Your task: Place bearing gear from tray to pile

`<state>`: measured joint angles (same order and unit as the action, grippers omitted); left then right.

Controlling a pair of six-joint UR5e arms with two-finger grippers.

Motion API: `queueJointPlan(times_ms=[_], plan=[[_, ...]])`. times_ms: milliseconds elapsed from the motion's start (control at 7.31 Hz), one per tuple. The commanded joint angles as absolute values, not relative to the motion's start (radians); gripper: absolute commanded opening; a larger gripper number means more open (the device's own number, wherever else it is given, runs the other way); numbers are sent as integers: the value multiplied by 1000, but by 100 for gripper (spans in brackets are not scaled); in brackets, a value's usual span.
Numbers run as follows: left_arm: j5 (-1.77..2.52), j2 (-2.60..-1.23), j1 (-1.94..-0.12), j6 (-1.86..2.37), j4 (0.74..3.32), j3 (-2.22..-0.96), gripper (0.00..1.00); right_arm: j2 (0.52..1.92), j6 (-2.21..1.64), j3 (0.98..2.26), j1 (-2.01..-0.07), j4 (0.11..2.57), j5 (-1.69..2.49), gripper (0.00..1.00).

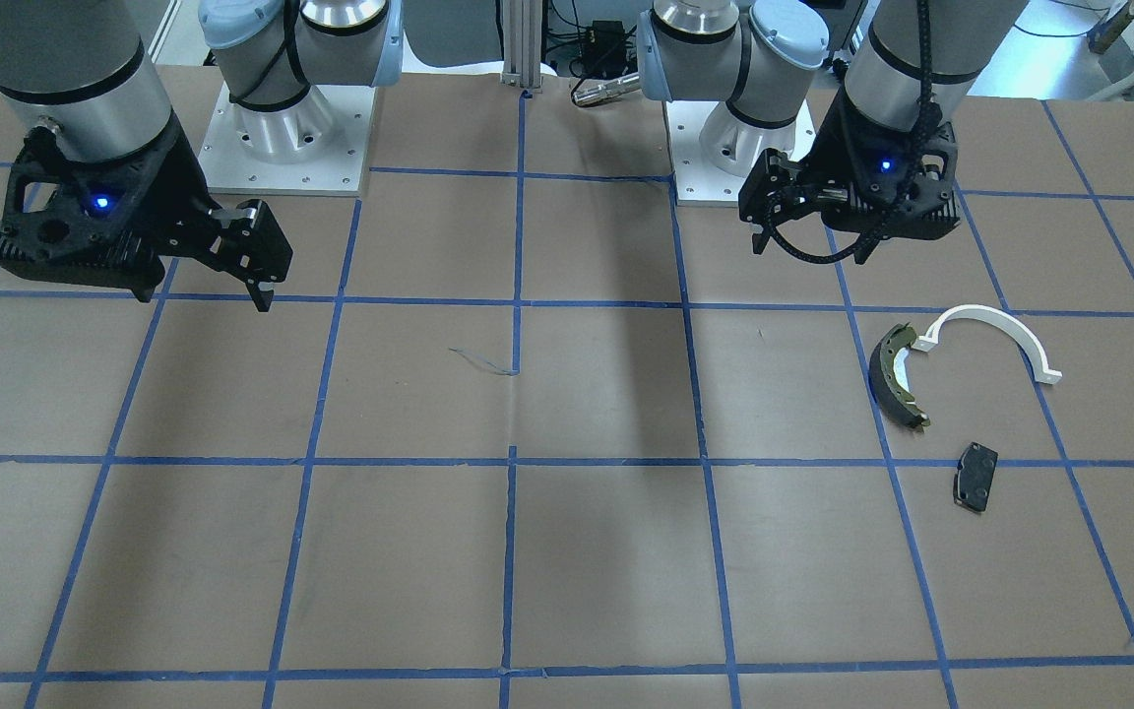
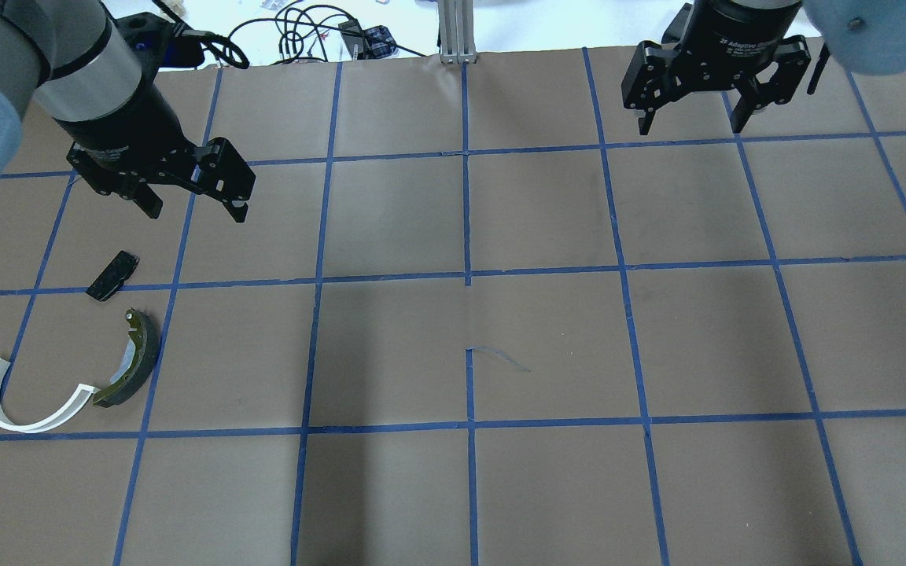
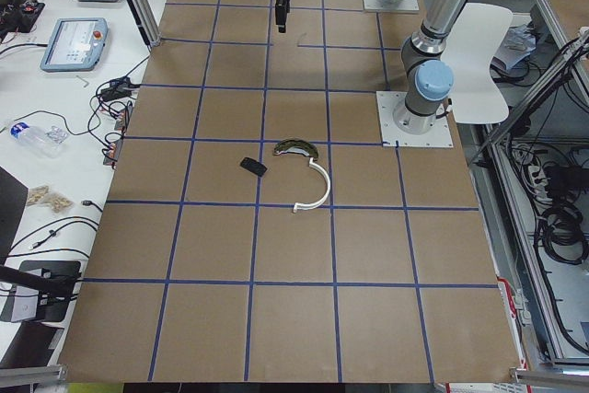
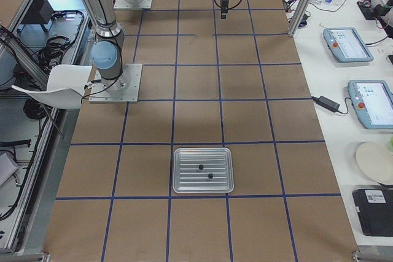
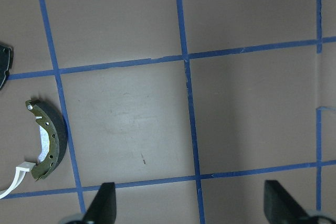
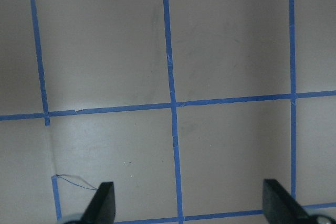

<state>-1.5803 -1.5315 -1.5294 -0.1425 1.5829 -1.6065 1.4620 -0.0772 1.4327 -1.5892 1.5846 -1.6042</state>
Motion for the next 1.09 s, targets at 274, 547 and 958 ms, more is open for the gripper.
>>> queueJointPlan(times_ms=[274, 547, 958], plan=[[-1575, -1534, -1531, -143, 1582, -1603, 100, 1459, -78, 1431, -1591, 1585, -1605, 100], [-1580, -1523, -1531, -152, 1582, -1606, 100, 1459, -78, 1433, -1591, 1585, -1603, 100], [-1578, -1526, -1531, -153, 1582, -1618, 100, 1459, -78, 1433, -1591, 1585, -1614, 100]])
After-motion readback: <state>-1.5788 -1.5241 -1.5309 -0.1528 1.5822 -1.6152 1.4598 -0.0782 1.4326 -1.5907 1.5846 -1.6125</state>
